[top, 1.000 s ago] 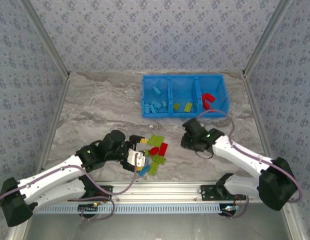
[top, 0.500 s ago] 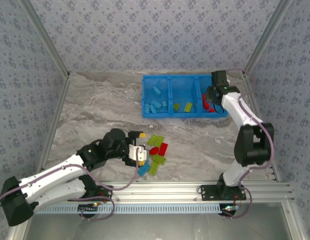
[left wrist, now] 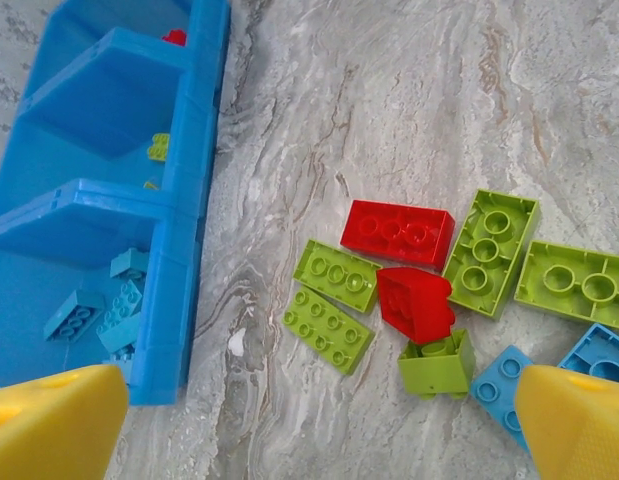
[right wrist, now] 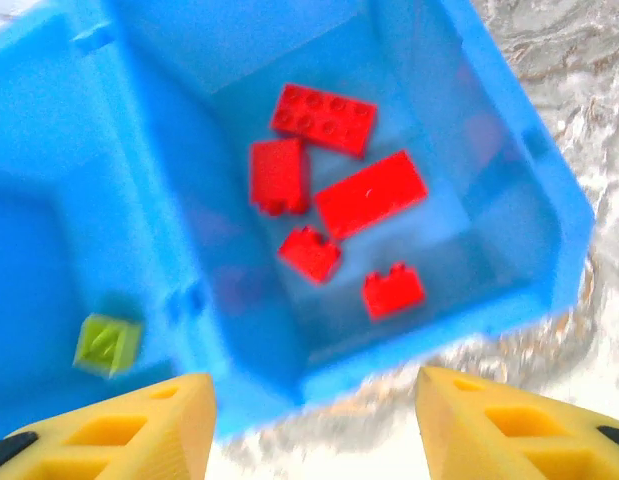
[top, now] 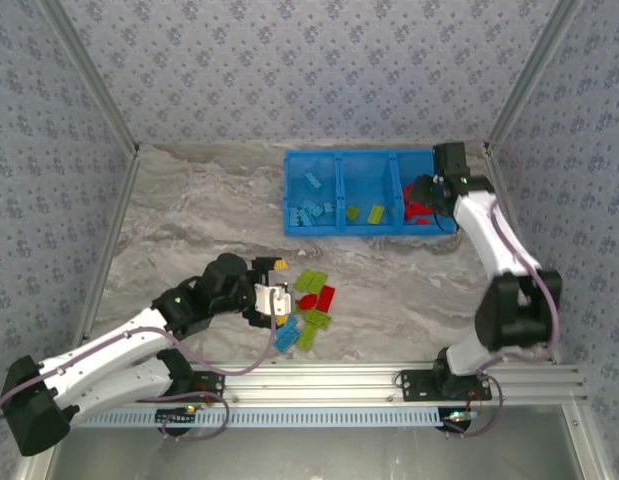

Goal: Sort the legos into containers by color

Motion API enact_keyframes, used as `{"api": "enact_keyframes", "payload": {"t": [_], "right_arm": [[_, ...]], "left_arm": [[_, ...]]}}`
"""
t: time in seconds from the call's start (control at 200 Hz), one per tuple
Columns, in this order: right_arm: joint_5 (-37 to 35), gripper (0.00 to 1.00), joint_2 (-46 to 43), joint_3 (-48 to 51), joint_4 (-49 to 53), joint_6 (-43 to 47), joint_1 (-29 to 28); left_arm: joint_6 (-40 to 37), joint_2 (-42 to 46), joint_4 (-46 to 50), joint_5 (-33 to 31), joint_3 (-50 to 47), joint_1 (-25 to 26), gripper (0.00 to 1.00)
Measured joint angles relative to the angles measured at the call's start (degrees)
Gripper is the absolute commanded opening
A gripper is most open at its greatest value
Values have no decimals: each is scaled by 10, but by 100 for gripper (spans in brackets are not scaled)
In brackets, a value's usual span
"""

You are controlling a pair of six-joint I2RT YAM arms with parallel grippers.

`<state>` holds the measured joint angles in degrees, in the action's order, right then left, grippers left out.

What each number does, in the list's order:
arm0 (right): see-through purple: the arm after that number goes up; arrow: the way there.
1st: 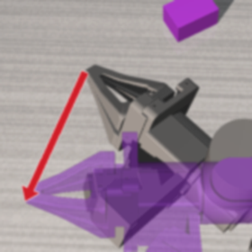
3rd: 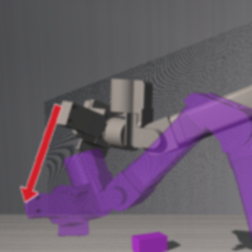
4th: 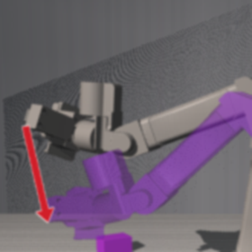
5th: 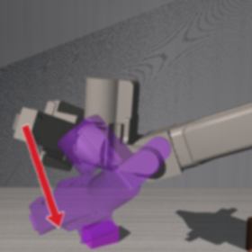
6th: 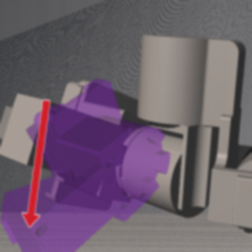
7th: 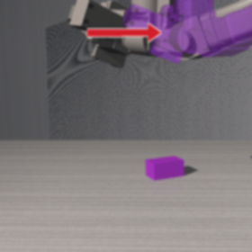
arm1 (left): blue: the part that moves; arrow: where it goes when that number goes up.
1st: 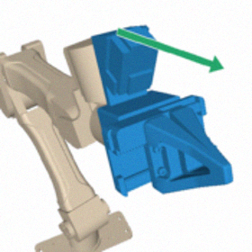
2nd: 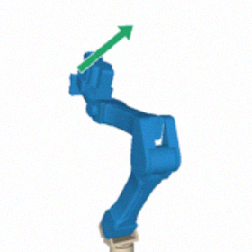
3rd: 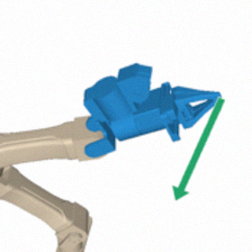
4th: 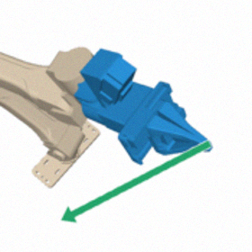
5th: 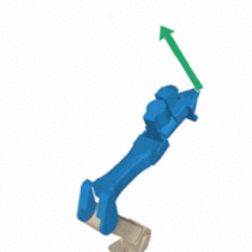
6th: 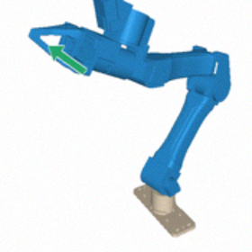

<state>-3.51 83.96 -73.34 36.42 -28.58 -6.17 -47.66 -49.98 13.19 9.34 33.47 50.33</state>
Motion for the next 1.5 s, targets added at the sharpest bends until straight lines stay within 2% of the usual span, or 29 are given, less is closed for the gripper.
{"api": "enact_keyframes", "payload": {"t": [0.075, 0.15, 0.285, 0.42, 0.515, 0.62, 0.71, 0.829, 0.909, 1.039, 1.204, 1.504], "right_arm": [[20, 59, -106, 67, -6, -10, -51], [48, 59, -200, 123, -8, -21, -126], [91, 59, -283, 186, 7, -43, -268], [112, 60, -287, 216, 49, -63, -393], [114, 60, -284, 219, 85, -75, -448], [115, 61, -284, 219, 106, -79, -462], [114, 61, -284, 219, 117, -79, -463], [110, 61, -285, 219, 123, -80, -463], [104, 61, -289, 222, 123, -81, -463], [99, 62, -301, 231, 123, -81, -462], [97, 63, -315, 239, 129, -81, -454], [94, 63, -346, 247, 147, -81, -415]], "left_arm": [[19, -9, -1, -5, 0, -3, 99], [48, -26, 0, -14, 7, -5, 99], [137, -79, 11, -42, 51, 0, 99], [303, -145, 55, -111, 151, 24, 90], [461, -188, 96, -160, 222, 25, 89], [610, -229, 118, -183, 250, 22, 88], [704, -271, 127, -184, 250, 22, 86], [789, -339, 131, -176, 260, 22, 82], [827, -389, 138, -175, 289, 25, 75], [850, -457, 143, -194, 347, 45, 64], [840, -536, 146, -216, 407, 59, 54], [800, -635, 170, -225, 450, 59, 52]]}}
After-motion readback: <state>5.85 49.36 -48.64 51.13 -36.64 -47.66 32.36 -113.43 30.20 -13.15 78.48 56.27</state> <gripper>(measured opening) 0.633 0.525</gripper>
